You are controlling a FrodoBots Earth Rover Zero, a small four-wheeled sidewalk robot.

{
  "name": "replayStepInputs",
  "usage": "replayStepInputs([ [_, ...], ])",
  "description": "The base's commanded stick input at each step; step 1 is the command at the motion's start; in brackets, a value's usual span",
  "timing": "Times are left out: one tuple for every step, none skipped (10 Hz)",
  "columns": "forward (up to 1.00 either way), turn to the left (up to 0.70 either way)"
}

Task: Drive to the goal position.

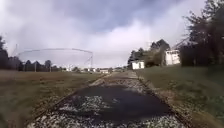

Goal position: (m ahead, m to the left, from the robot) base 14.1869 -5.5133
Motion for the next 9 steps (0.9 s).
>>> replayStepInputs([
  [0.69,0.0],
  [0.69,0.0],
  [0.69,0.0],
  [0.65,0.0],
  [0.65,0.0],
  [0.63,0.0],
  [0.67,0.0],
  [0.65,0.0],
  [0.63,0.0],
])
